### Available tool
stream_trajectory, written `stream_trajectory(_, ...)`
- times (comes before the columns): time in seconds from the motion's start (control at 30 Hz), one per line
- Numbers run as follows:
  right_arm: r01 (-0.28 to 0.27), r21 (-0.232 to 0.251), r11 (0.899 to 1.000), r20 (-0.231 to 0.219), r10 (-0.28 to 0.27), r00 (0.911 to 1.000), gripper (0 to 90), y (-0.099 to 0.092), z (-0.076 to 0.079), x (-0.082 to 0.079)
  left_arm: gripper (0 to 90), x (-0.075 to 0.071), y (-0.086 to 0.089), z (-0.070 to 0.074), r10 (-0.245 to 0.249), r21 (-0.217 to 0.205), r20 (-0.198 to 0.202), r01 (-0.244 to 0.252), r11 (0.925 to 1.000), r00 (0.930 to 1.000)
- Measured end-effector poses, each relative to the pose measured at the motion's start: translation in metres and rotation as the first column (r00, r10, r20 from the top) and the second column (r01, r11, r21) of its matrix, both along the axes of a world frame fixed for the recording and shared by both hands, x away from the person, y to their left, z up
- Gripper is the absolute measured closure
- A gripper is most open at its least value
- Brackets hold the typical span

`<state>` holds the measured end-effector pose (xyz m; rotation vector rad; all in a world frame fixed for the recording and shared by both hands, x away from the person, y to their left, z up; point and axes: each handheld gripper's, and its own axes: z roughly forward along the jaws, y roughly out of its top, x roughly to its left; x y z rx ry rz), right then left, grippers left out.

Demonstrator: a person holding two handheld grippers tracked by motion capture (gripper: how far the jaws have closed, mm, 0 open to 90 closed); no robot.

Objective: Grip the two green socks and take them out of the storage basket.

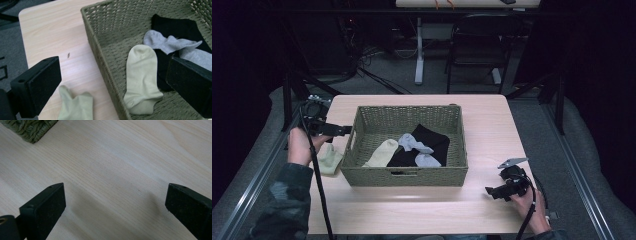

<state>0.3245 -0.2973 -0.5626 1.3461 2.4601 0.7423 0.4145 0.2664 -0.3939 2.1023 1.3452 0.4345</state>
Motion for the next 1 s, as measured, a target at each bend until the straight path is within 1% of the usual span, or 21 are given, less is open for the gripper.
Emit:
stream_trajectory(0.1,-0.003,0.001,1.0,-0.002,0.003,1.0,2.3,0.0,0.0,0.001,0.0,0.004,-0.01,0.001,-0.02,0.009,-0.008,0.02,0.9998,0.9998)
stream_trajectory(0.17,-0.002,-0.005,1.0,0.0,0.002,1.0,2.3,0.002,0.001,0.0,0.0,0.006,-0.017,0.003,-0.034,0.012,-0.005,0.034,0.9993,0.9994)
stream_trajectory(0.27,-0.007,-0.005,1.0,0.004,0.007,1.0,2.3,0.002,0.001,-0.001,0.0,0.007,-0.026,0.005,-0.05,0.013,0.001,0.05,0.9987,0.9988)
stream_trajectory(0.3,-0.005,-0.001,1.0,0.004,0.005,1.0,2.3,0.002,0.002,-0.002,0.0,0.008,-0.03,0.005,-0.057,0.019,-0.001,0.057,0.9982,0.9984)
stream_trajectory(0.33,-0.001,-0.009,1.0,0.003,0.001,1.0,2.3,0.001,0.002,-0.002,0.1,0.008,-0.033,0.004,-0.064,0.023,-0.001,0.064,0.9977,0.9979)
stream_trajectory(0.4,-0.002,0.0,1.0,0.001,0.002,1.0,2.3,0.001,0.001,-0.001,0.1,0.01,-0.039,0.003,-0.073,0.025,-0.003,0.073,0.997,0.9973)
stream_trajectory(0.47,-0.007,-0.01,1.0,0.0,0.007,1.0,2.3,0.001,0.001,-0.001,0.1,0.012,-0.044,0.002,-0.081,0.028,-0.011,0.081,0.9963,0.9966)
stream_trajectory(0.5,-0.008,-0.005,1.0,0.0,0.008,1.0,2.3,0.001,0.0,-0.001,0.1,0.014,-0.047,0.0,-0.084,0.024,-0.013,0.084,0.9962,0.9964)
stream_trajectory(0.57,-0.01,-0.002,1.0,-0.003,0.01,0.9999,2.3,0.002,0.001,-0.001,0.1,0.017,-0.053,-0.002,-0.093,0.03,-0.026,0.094,0.9951,0.9953)
stream_trajectory(0.6,-0.008,-0.013,1.0,-0.003,0.008,1.0,2.3,0.001,0.001,-0.002,0.1,0.019,-0.056,-0.003,-0.101,0.032,-0.032,0.102,0.9942,0.9943)
stream_trajectory(0.63,-0.003,-0.005,1.0,0.0,0.003,1.0,2.3,0.001,0.001,-0.002,0.2,0.02,-0.059,-0.005,-0.108,0.036,-0.037,0.11,0.9933,0.9934)
stream_trajectory(0.7,-0.005,-0.011,1.0,-0.001,0.005,1.0,2.3,0.001,0.001,-0.001,0.3,0.023,-0.065,-0.008,-0.123,0.044,-0.052,0.125,0.9912,0.9911)
stream_trajectory(0.8,-0.009,-0.006,1.0,0.0,0.009,1.0,2.3,0.002,0.0,-0.001,1.0,0.028,-0.072,-0.014,-0.139,0.055,-0.075,0.143,0.9882,0.9875)
stream_trajectory(0.9,-0.007,-0.008,1.0,-0.001,0.007,1.0,2.3,0.002,0.001,-0.001,1.7,0.033,-0.078,-0.023,-0.148,0.067,-0.106,0.156,0.9855,0.9833)
stream_trajectory(1.0,-0.007,-0.003,1.0,0.002,0.007,1.0,2.3,0.002,0.001,-0.001,2.3,0.035,-0.084,-0.035,-0.159,0.077,-0.138,0.171,0.9823,0.9776)
